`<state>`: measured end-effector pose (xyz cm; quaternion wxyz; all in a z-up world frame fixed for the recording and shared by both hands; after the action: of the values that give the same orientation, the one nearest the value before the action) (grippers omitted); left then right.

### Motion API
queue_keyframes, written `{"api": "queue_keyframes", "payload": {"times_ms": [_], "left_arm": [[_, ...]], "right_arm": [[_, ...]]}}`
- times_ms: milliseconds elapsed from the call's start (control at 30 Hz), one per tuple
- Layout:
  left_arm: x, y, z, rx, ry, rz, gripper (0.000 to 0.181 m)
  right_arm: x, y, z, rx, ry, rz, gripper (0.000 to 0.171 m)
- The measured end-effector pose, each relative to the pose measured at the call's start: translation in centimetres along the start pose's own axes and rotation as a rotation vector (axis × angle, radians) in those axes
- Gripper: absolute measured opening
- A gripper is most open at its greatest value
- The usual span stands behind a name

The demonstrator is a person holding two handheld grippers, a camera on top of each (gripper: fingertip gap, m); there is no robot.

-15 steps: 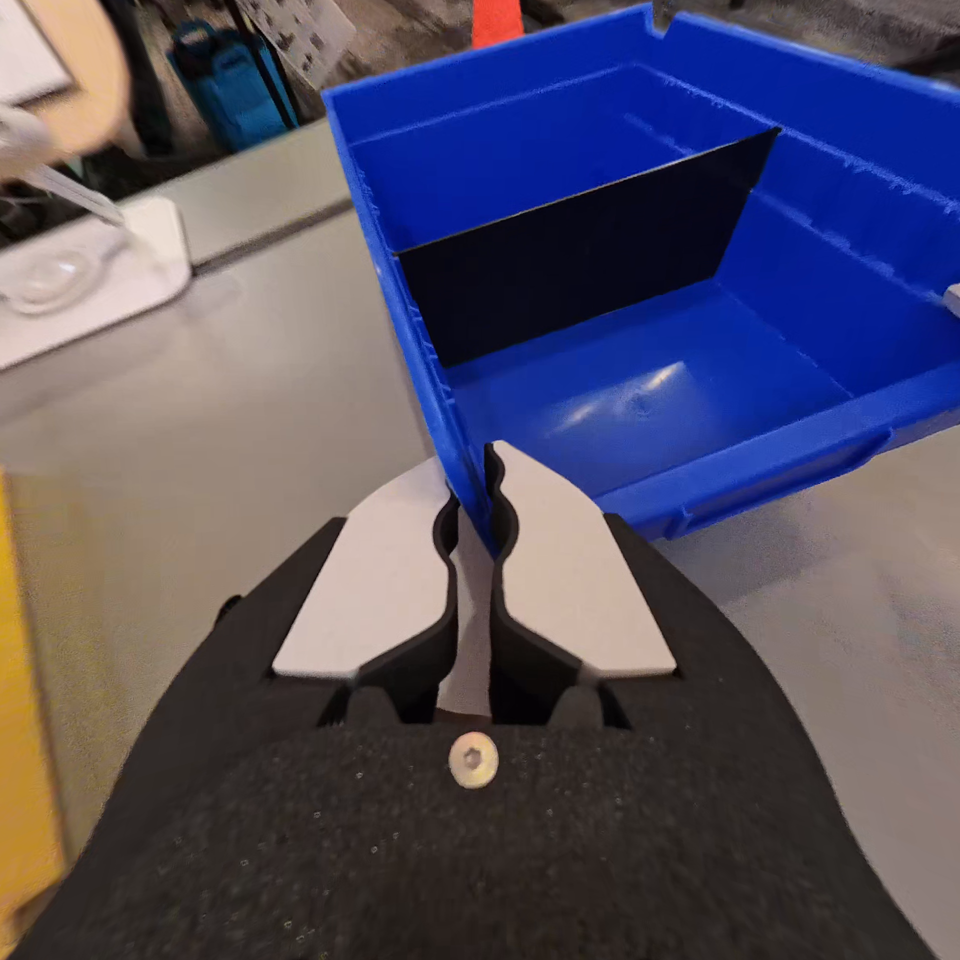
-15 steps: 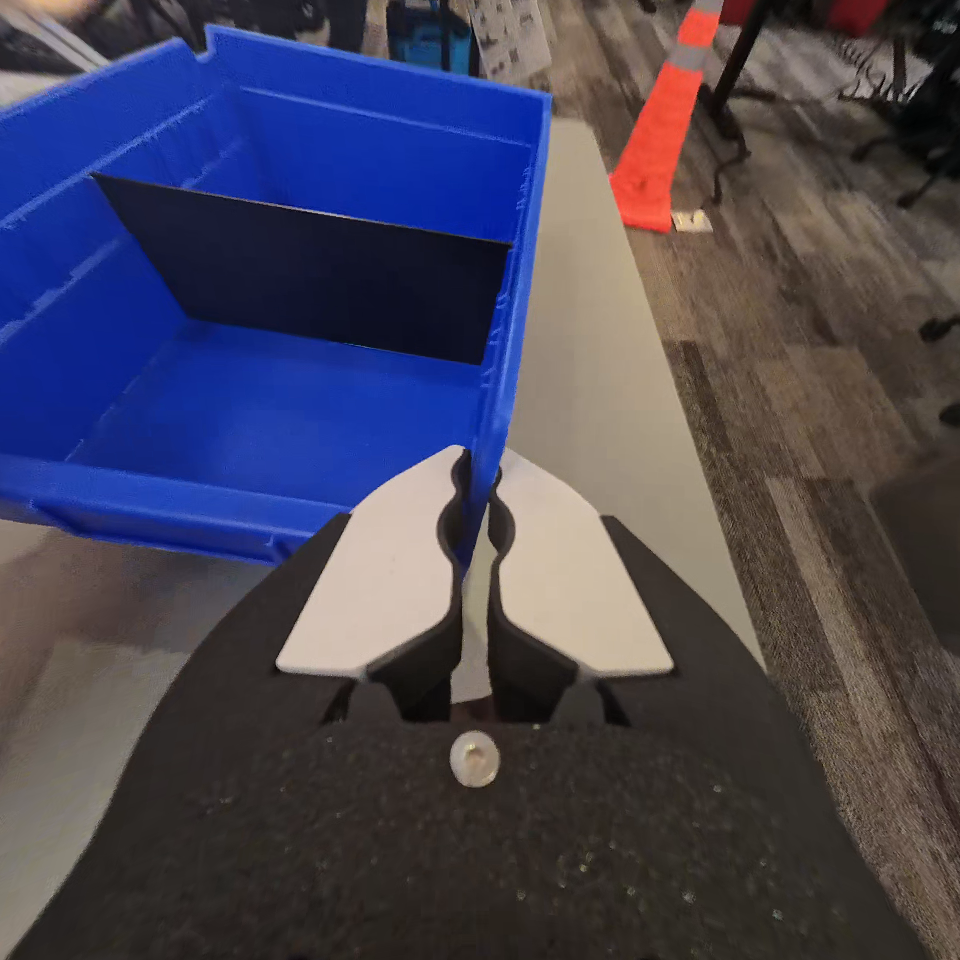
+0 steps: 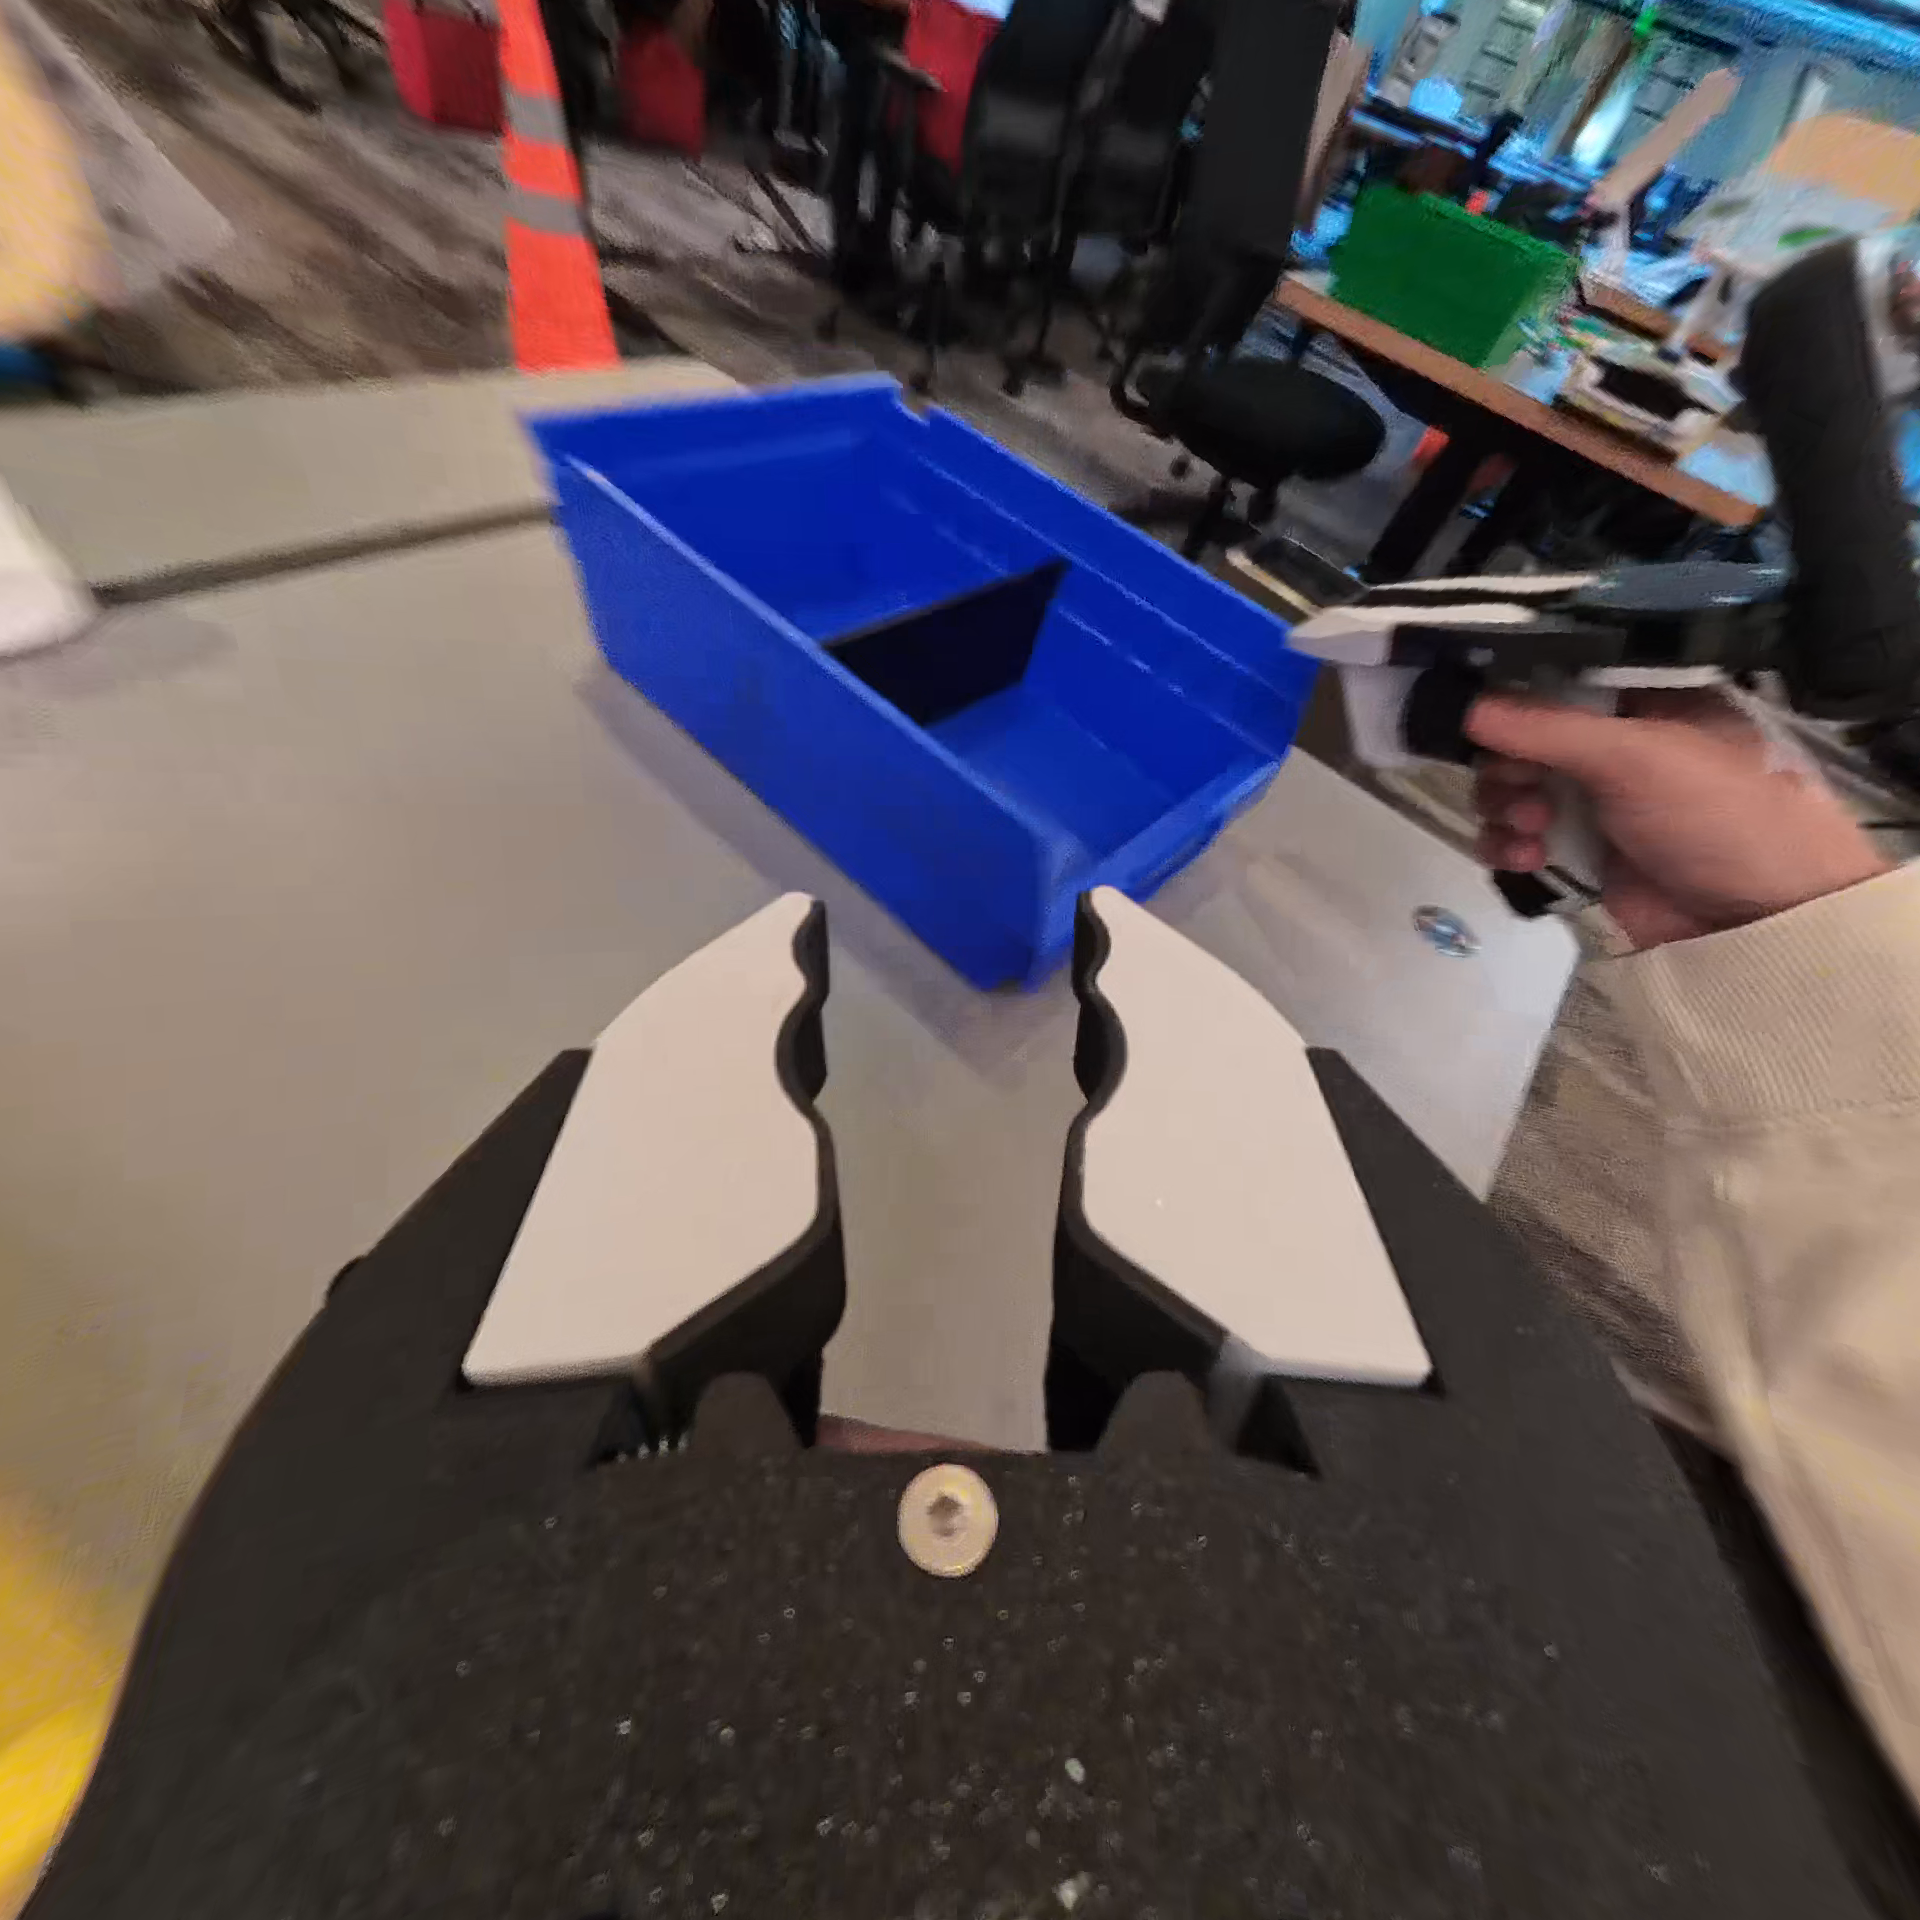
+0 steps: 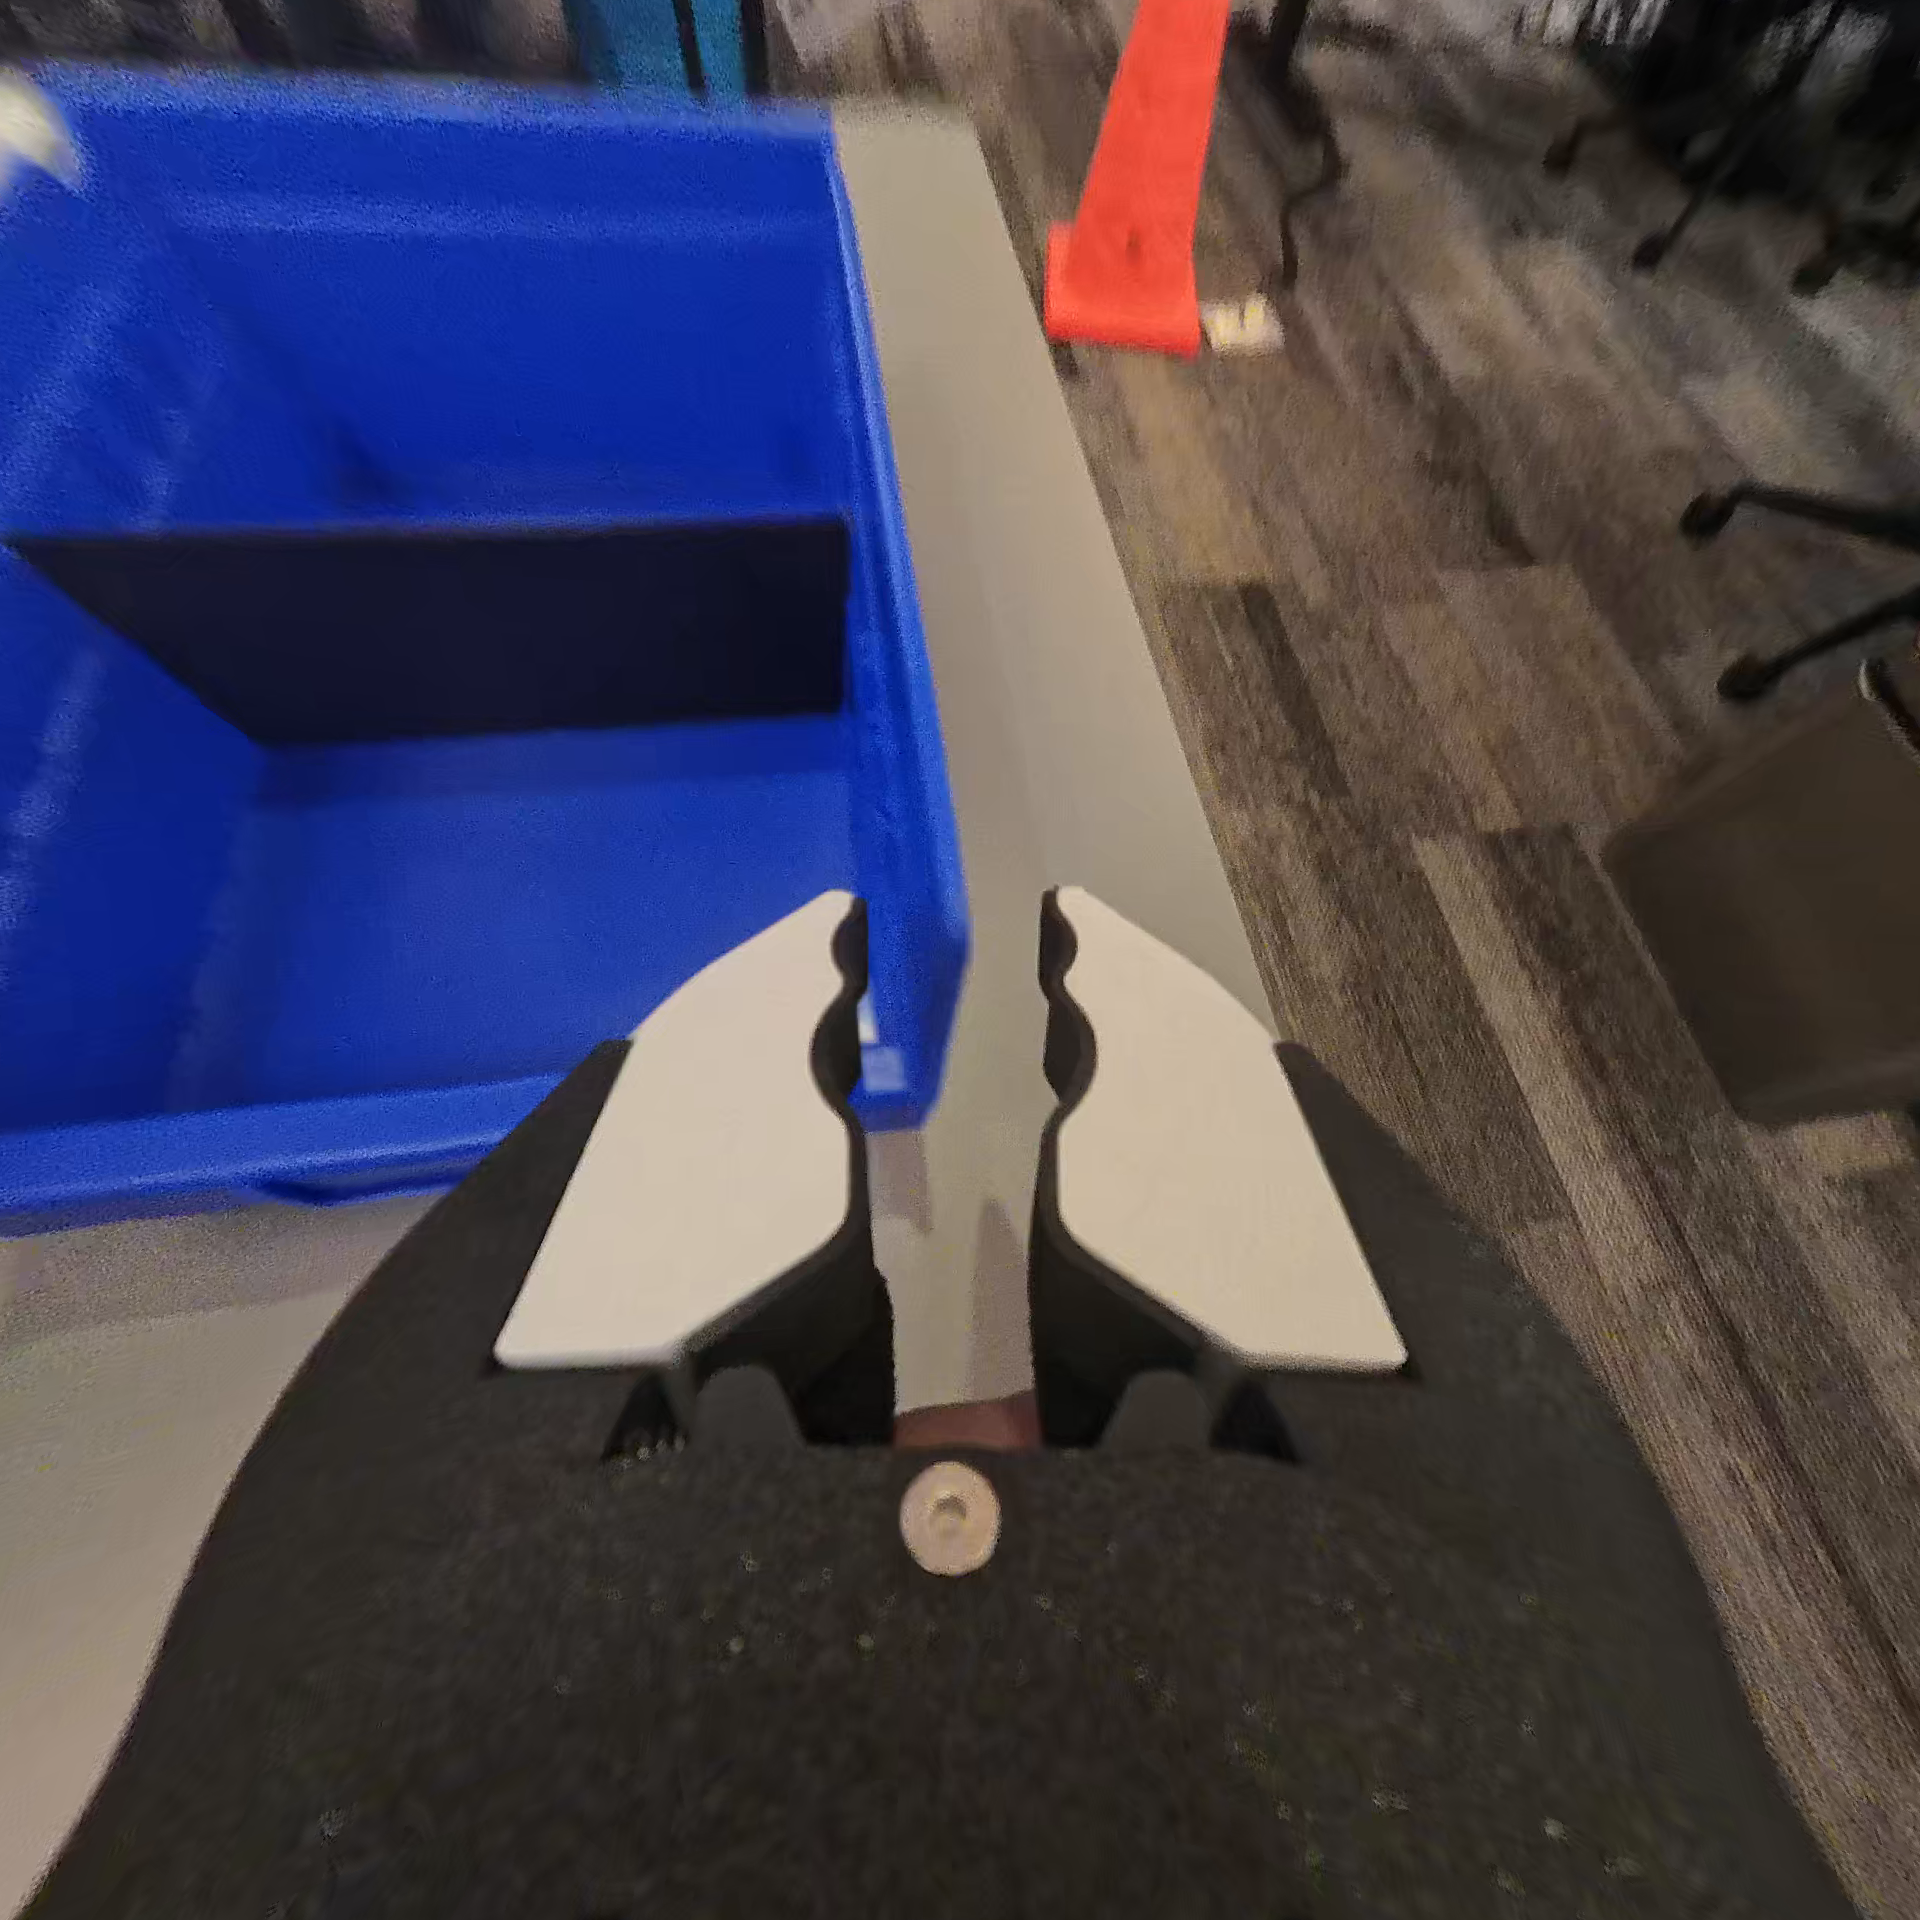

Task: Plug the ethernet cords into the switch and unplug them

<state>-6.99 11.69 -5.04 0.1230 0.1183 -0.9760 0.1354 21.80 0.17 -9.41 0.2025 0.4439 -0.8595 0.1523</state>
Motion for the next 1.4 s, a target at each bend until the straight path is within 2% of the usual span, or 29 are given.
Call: {"api": "queue_keyframes", "payload": {"times_ms": [67,133,200,300,400,433,467,500,533,567,600,667,767,933,1100,1167,1267,1333,1400], "left_arm": [[5.1,4.3,-1.4,-0.071,-0.031,-0.128,0.048],[10.2,9.8,-1.4,-0.167,-0.01,-0.33,0.053],[15.3,15.6,-0.1,-0.222,0.037,-0.564,0.056],[21.9,22.1,3.2,-0.132,0.052,-0.817,0.069],[23.6,25.1,5.9,-0.017,0.086,-0.794,0.067],[23.5,25.9,6.4,0.018,0.107,-0.775,0.067],[23.3,26.4,6.9,0.045,0.117,-0.733,0.055],[22.9,26.6,7.4,0.067,0.129,-0.683,0.04],[22.5,26.7,8.1,0.095,0.146,-0.64,0.032],[22.3,26.8,8.4,0.134,0.146,-0.608,0.032],[22.4,27.0,8.4,0.171,0.124,-0.593,0.023],[22.9,27.9,8.1,0.151,0.137,-0.631,0.012],[24.7,29.3,6.9,0.062,0.158,-0.736,0.004],[31.5,33.7,4.6,0.049,0.035,-0.855,0.004],[37.8,38.5,6.8,0.16,0.047,-0.93,0.004],[38.7,40.1,8.7,0.206,0.117,-0.927,0.005],[39.1,41.1,9.0,0.246,0.059,-0.876,0.005],[39.1,41.4,8.9,0.221,0.066,-0.897,0.005],[39.1,41.6,8.7,0.2,0.067,-0.912,0.011]], "right_arm": [[1.8,2.4,-2.4,0.019,-0.097,-0.079,0.032],[3.2,6.7,-4.4,0.061,-0.143,-0.195,0.032],[4.4,13.0,-5.5,0.124,-0.151,-0.358,0.032],[6.3,25.5,-4.7,0.211,-0.15,-0.642,0.043],[7.1,37.3,-0.7,0.143,-0.054,-0.869,0.055],[6.6,40.1,0.9,0.131,-0.005,-0.88,0.061],[5.8,42.1,2.1,0.138,0.031,-0.856,0.062],[5.0,43.6,2.8,0.146,0.051,-0.807,0.062],[4.2,44.6,3.1,0.152,0.053,-0.757,0.059],[3.9,45.3,3.0,0.158,0.037,-0.724,0.047],[3.6,45.6,2.8,0.148,0.012,-0.675,0.021],[3.2,46.1,2.5,0.128,-0.01,-0.582,0.014],[4.0,48.3,2.2,0.23,-0.047,-0.437,0.008],[6.6,55.9,0.8,0.257,-0.16,-0.467,0.01],[7.6,64.2,1.8,0.309,-0.093,-0.545,0.012],[7.3,66.2,2.8,0.318,-0.047,-0.553,0.012],[7.2,67.0,2.7,0.318,-0.095,-0.578,0.015],[7.6,66.9,2.8,0.298,-0.101,-0.67,0.018],[8.5,65.9,3.0,0.293,-0.081,-0.771,0.03]]}}
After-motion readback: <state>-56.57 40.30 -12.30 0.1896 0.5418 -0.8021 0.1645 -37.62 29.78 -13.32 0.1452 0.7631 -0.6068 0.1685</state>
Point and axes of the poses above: each gripper's, where its closed fingertips meet, x back along the fingers, z out of its underside, y = z × x across the jaws, the point moved 4 cm from there along x, back along the fingers, and after that the axes turned 3 degrees about -y, right-handed, at the moved point
